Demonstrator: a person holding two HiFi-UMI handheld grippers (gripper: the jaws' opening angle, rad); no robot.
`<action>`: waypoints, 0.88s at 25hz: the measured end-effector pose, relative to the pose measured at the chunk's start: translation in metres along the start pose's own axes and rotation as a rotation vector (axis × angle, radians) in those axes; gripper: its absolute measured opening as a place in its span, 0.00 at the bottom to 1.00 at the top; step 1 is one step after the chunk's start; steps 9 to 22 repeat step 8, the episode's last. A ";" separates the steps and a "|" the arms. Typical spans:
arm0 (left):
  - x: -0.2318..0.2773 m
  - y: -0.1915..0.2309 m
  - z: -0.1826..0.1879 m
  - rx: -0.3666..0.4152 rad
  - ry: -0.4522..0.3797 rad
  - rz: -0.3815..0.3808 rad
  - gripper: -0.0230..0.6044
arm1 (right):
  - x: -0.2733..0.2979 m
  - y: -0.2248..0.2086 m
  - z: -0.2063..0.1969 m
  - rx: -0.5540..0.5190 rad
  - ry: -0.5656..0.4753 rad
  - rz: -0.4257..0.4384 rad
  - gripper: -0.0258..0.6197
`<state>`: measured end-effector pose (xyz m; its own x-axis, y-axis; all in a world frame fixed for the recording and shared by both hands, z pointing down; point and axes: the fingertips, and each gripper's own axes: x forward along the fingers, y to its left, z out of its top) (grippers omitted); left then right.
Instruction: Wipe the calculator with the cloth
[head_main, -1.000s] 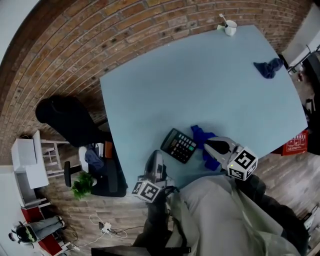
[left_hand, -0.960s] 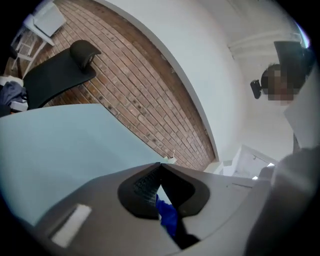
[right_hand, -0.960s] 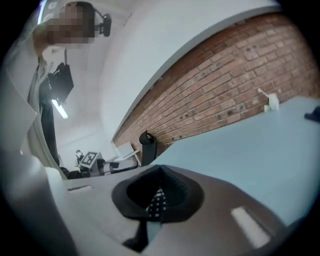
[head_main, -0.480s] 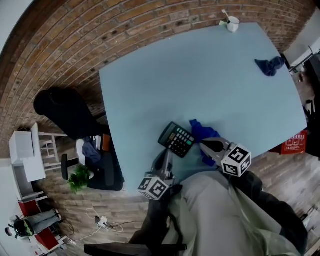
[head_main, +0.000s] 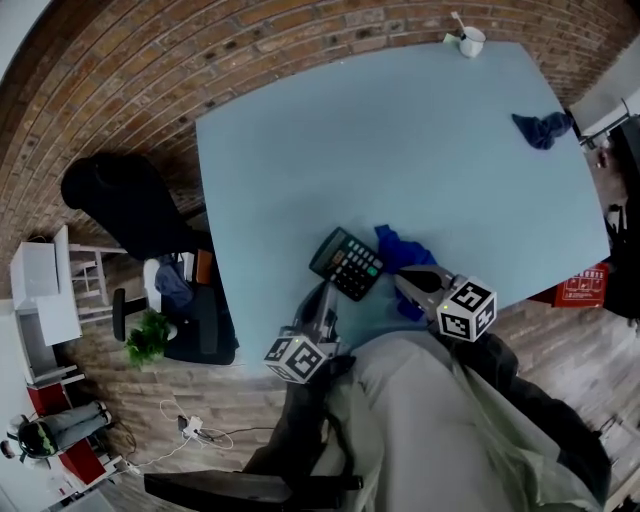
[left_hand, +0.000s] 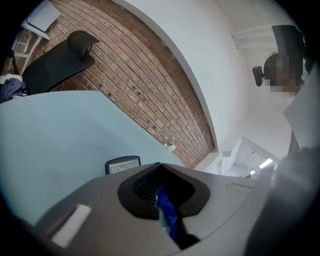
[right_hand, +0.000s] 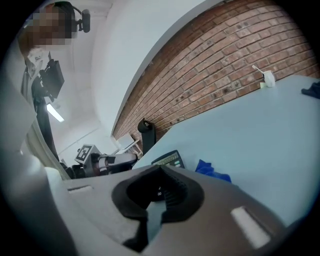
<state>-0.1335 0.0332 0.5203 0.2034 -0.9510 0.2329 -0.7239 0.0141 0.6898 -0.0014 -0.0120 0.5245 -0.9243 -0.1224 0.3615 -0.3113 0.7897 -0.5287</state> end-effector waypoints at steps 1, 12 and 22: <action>0.000 0.000 0.000 0.001 -0.001 0.000 0.05 | 0.001 0.000 -0.001 0.002 0.004 0.002 0.04; 0.001 0.003 -0.002 -0.015 0.006 0.003 0.05 | 0.002 -0.001 -0.008 0.023 0.018 0.001 0.04; 0.001 0.003 -0.002 -0.015 0.006 0.003 0.05 | 0.002 -0.001 -0.008 0.023 0.018 0.001 0.04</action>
